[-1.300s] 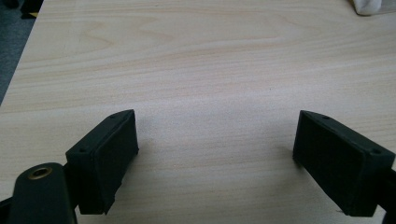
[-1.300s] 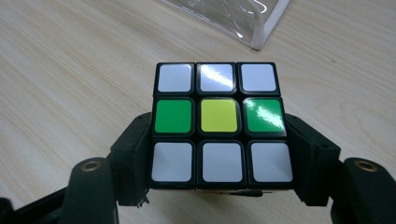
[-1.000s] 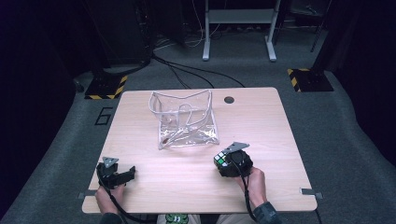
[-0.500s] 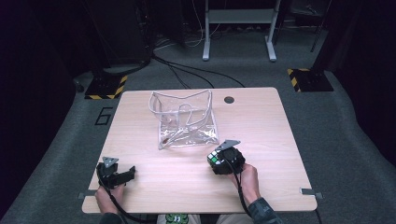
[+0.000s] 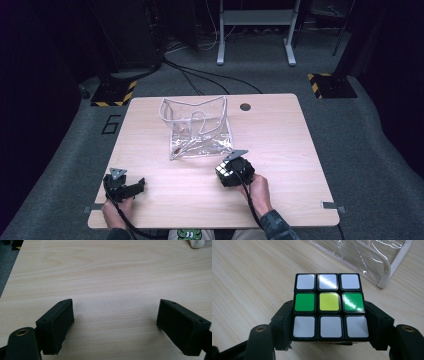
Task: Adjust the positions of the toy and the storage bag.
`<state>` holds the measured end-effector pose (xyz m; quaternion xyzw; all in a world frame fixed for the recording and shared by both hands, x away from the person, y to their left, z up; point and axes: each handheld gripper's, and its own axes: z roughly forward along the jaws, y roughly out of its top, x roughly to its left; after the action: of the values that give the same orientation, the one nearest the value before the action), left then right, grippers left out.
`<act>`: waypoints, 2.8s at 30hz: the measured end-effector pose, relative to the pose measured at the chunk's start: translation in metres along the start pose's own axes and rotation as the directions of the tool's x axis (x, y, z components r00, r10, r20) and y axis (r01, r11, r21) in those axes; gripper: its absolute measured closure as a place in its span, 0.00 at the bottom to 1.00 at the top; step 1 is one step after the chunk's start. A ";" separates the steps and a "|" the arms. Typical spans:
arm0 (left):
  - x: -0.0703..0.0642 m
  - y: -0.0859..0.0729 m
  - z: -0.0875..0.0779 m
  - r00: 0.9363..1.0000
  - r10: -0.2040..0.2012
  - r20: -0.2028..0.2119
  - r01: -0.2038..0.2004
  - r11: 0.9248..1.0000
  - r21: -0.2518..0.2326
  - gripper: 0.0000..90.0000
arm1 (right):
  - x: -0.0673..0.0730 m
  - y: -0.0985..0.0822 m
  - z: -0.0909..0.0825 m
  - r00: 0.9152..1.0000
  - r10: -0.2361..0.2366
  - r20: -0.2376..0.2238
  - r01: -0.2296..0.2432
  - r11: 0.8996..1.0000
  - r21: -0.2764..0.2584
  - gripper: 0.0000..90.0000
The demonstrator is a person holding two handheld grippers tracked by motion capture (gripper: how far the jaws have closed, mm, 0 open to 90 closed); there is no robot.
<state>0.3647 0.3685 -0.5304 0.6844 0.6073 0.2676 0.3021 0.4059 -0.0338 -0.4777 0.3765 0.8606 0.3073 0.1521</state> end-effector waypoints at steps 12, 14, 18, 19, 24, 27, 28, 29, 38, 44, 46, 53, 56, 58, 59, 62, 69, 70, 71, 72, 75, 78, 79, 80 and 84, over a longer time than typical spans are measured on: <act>0.000 0.000 0.000 1.000 -0.001 -0.002 0.001 1.000 0.001 0.16 | 0.006 0.002 0.010 0.999 0.009 -0.040 -0.009 1.000 0.014 0.27; 0.000 0.000 0.000 1.000 0.000 -0.002 0.000 1.000 0.001 0.16 | 0.007 0.002 0.009 0.999 0.009 -0.042 -0.009 1.000 0.011 0.16; 0.000 0.000 0.000 1.000 -0.001 -0.002 0.001 1.000 0.001 0.16 | 0.006 0.000 0.005 0.998 0.017 -0.053 -0.017 1.000 0.010 0.11; 0.000 0.000 0.000 1.000 -0.001 -0.001 0.001 1.000 0.001 0.16 | 0.006 0.000 0.005 0.998 0.017 -0.053 -0.017 1.000 0.010 0.11; 0.000 0.000 0.000 1.000 0.004 0.006 -0.004 1.000 0.003 0.16 | 0.001 0.000 -0.001 0.997 0.037 -0.060 -0.038 0.999 -0.007 0.11; 0.000 0.000 0.000 1.000 0.006 0.006 -0.006 1.000 0.001 0.16 | -0.002 0.000 -0.006 0.997 0.038 -0.068 -0.039 0.999 -0.017 0.12; 0.000 0.000 0.000 1.000 0.005 0.006 -0.005 1.000 0.001 0.16 | -0.004 0.000 -0.008 0.997 0.037 -0.069 -0.039 0.999 -0.020 0.12; 0.000 0.000 -0.001 1.000 0.005 0.009 -0.005 1.000 0.004 0.16 | -0.005 0.000 -0.010 0.997 0.042 -0.070 -0.043 0.999 -0.022 0.12; 0.000 0.001 0.001 0.999 0.025 0.039 -0.025 1.000 -0.001 0.15 | -0.022 -0.002 -0.029 0.995 0.083 -0.058 -0.087 0.994 -0.063 0.05; -0.003 0.004 0.004 0.998 0.028 0.048 -0.029 0.999 0.024 0.09 | -0.028 0.000 -0.035 0.996 0.083 -0.036 -0.086 0.992 -0.089 0.00; -0.004 0.008 0.006 0.998 0.035 0.057 -0.038 0.997 0.064 0.00 | -0.029 0.001 -0.037 0.997 0.077 -0.011 -0.078 0.992 -0.103 0.00; -0.006 0.026 0.002 0.992 0.037 0.122 -0.044 0.998 0.055 0.00 | -0.041 0.006 -0.046 0.997 0.077 0.031 -0.072 0.987 -0.143 0.00; -0.007 0.039 -0.002 0.987 0.035 0.158 -0.047 0.996 0.072 0.00 | -0.050 0.012 -0.053 0.994 0.109 0.011 -0.105 0.981 -0.161 0.00; -0.007 0.047 -0.004 0.980 0.041 0.196 -0.056 0.996 0.070 0.00 | -0.052 0.014 -0.054 0.994 0.112 0.014 -0.108 0.981 -0.161 0.00; -0.007 0.052 -0.005 0.978 0.039 0.205 -0.054 0.996 0.072 0.00 | -0.054 0.016 -0.055 0.994 0.113 0.008 -0.111 0.981 -0.160 0.00; -0.007 0.066 -0.008 0.971 0.034 0.236 -0.052 0.996 0.073 0.00 | -0.061 0.023 -0.055 0.987 0.157 -0.040 -0.161 0.981 -0.107 0.00; -0.010 0.095 -0.006 0.953 0.046 0.298 -0.078 0.992 0.096 0.00 | -0.072 0.041 -0.053 0.984 0.166 -0.061 -0.170 0.983 -0.070 0.00; -0.011 0.099 -0.006 0.952 0.053 0.302 -0.086 0.991 0.099 0.00 | -0.072 0.041 -0.053 0.984 0.166 -0.061 -0.170 0.983 -0.070 0.00; -0.012 0.105 -0.006 0.949 0.049 0.311 -0.084 0.991 0.101 0.00 | -0.073 0.043 -0.052 0.986 0.156 -0.057 -0.160 0.985 -0.066 0.00; -0.012 0.108 -0.006 0.948 0.048 0.316 -0.085 0.991 0.102 0.00 | -0.075 0.045 -0.051 0.986 0.151 -0.067 -0.155 0.986 -0.060 0.00; -0.013 0.120 -0.007 0.944 0.052 0.327 -0.089 0.991 0.099 0.00 | -0.077 0.050 -0.050 0.987 0.138 -0.077 -0.143 0.988 -0.056 0.00; -0.016 0.131 -0.008 0.937 0.053 0.344 -0.093 0.991 0.099 0.00 | -0.079 0.055 -0.048 0.987 0.135 -0.086 -0.140 0.989 -0.052 0.00; -0.016 0.135 -0.007 0.936 0.056 0.347 -0.097 0.990 0.100 0.00 | -0.080 0.057 -0.047 0.987 0.133 -0.087 -0.138 0.989 -0.048 0.00; -0.017 0.138 -0.007 0.934 0.057 0.352 -0.097 0.990 0.098 0.00 | -0.081 0.059 -0.047 0.988 0.129 -0.088 -0.134 0.990 -0.047 0.00; -0.017 0.150 -0.006 0.929 0.041 0.368 -0.076 0.994 0.081 0.00 | -0.084 0.067 -0.044 0.985 0.137 -0.101 -0.142 0.989 -0.048 0.00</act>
<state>0.4587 0.3401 -0.4150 0.7535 0.5316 0.1156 0.3691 0.4773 -0.0788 -0.3980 0.4162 0.8297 0.3588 0.0985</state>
